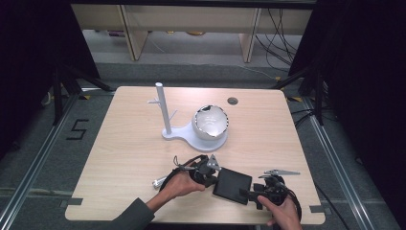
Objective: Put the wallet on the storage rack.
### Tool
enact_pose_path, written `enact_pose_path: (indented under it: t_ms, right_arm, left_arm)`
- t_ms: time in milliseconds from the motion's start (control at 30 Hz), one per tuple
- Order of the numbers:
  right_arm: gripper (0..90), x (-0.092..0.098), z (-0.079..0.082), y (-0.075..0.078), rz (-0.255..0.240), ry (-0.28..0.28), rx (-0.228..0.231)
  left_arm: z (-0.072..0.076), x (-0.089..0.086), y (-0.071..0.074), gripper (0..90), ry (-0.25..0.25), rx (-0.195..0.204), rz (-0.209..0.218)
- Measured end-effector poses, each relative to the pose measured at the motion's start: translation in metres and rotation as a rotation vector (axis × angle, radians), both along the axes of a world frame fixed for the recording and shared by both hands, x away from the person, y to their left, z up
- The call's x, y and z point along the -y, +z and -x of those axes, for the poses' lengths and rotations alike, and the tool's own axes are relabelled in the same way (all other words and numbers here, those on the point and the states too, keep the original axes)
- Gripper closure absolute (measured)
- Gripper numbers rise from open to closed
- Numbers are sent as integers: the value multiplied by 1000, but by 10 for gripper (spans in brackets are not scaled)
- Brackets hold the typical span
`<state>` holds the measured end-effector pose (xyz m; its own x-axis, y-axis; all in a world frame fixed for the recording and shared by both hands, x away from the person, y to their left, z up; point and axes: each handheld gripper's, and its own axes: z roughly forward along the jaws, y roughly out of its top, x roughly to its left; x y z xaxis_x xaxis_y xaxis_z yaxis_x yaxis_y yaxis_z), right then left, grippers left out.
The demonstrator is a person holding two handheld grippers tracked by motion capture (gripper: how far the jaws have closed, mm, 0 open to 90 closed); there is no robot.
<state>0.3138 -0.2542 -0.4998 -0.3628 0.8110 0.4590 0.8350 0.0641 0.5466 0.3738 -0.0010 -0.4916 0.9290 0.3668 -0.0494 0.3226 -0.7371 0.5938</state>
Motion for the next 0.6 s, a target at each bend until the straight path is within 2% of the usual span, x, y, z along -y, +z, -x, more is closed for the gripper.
enact_pose_path:
  t_ms: [33, 100, 133, 167, 200, 300, 367, 400, 567, 600]
  right_arm:
    - [255, 2, -1, -1, -1, 15, 19]
    - [262, 3, -3, -2, -5, 17, 14]
    - [269, 4, -4, -3, -6, 11, 16]
    - [275, 4, -5, -3, -18, 7, 12]
    - [276, 4, -7, -3, -20, 1, 14]
    - [279, 4, -9, -4, -28, -19, 10]
    - [286, 4, -8, -2, -62, -51, -22]
    - [294, 8, -10, -4, -49, -41, 5]
    - [345, 11, -12, -5, -91, -78, -18]
    - [351, 13, -13, -5, -81, -74, -7]
  left_arm:
    - [4, 0, 0, 886, -16, 0, -1]
    - [10, 1, 0, 886, -25, -13, 8]
    - [12, 1, 0, 885, -44, -15, 8]
    - [15, 2, -1, 885, -39, -25, 16]
    - [17, 3, -1, 885, -60, -17, 13]
    - [25, 7, -1, 883, -57, -34, 29]
    - [28, 10, -2, 882, -60, -36, 34]
    - [30, 11, -2, 882, -64, -42, 35]
    - [37, 16, -2, 878, -89, -51, 39]
    - [38, 17, -3, 877, -91, -55, 39]
